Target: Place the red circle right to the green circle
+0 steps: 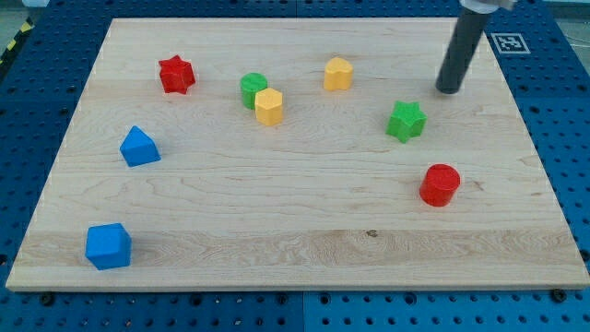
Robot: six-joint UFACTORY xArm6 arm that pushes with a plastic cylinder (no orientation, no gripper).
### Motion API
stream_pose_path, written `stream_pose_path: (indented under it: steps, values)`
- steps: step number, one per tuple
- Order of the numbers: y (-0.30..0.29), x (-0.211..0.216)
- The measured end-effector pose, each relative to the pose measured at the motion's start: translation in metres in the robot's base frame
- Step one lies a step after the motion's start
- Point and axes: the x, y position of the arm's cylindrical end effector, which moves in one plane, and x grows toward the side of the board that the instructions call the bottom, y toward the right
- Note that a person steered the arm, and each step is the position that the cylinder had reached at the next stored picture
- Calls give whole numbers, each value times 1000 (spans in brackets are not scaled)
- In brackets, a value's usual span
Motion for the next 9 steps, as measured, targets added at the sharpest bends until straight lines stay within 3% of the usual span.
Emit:
stream_pose_path:
  steps: [2,6,9]
  values:
    - [62,38]
    - [40,187]
    - [-37,178]
